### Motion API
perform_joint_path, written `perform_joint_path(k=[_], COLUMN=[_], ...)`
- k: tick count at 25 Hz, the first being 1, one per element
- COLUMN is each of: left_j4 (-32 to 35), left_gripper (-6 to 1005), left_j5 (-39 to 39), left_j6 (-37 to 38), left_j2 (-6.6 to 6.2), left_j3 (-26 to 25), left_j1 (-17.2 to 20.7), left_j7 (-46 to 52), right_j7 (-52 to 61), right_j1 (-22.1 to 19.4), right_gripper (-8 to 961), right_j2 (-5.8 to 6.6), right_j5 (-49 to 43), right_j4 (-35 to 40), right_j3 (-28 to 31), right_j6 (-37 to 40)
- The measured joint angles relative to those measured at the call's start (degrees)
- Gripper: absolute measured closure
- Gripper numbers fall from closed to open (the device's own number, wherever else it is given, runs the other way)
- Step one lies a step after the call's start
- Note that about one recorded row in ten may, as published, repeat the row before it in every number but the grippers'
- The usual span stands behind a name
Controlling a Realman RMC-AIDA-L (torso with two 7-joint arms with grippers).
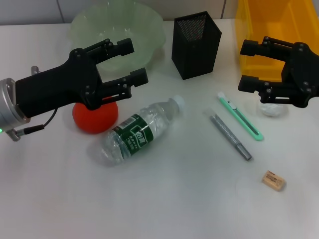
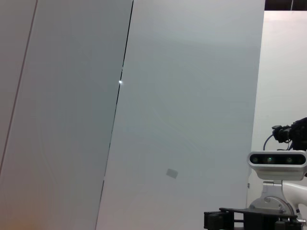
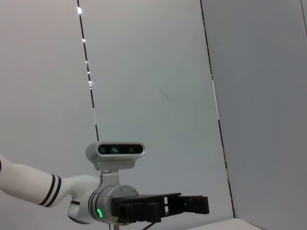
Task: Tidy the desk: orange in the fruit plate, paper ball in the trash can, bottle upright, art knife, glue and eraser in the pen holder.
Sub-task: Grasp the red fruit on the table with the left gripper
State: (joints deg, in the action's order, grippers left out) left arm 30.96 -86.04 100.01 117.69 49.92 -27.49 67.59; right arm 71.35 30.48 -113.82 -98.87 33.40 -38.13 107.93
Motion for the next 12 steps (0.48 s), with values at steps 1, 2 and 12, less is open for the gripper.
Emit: perform_joint_path(k=[1,2,12], left_j4=[0.00,0.00,-0.47], left_gripper=[215,215,215], left_j5=[0.00,0.00,0.10], left_j6=[0.00,-0.06,-5.75], left_j2=[0.00,0.02,0.66], left_j3=[0.00,0.00,-0.41], left_j1=[0.00,0.00,1.51], left_j7=[0.00,0.00,-2.33], right_j7=[0.00,-0.01,-0.05], right_j1=[0.00,0.00,0.02], right_gripper=[126,126,126], right_j2=[0.00,0.00,0.00], right_j5=[0.00,0.00,0.00], right_j4=[0.00,0.00,0.00], right_j3=[0.00,0.00,-0.02], right_j6=[0.00,-0.05,-0.70])
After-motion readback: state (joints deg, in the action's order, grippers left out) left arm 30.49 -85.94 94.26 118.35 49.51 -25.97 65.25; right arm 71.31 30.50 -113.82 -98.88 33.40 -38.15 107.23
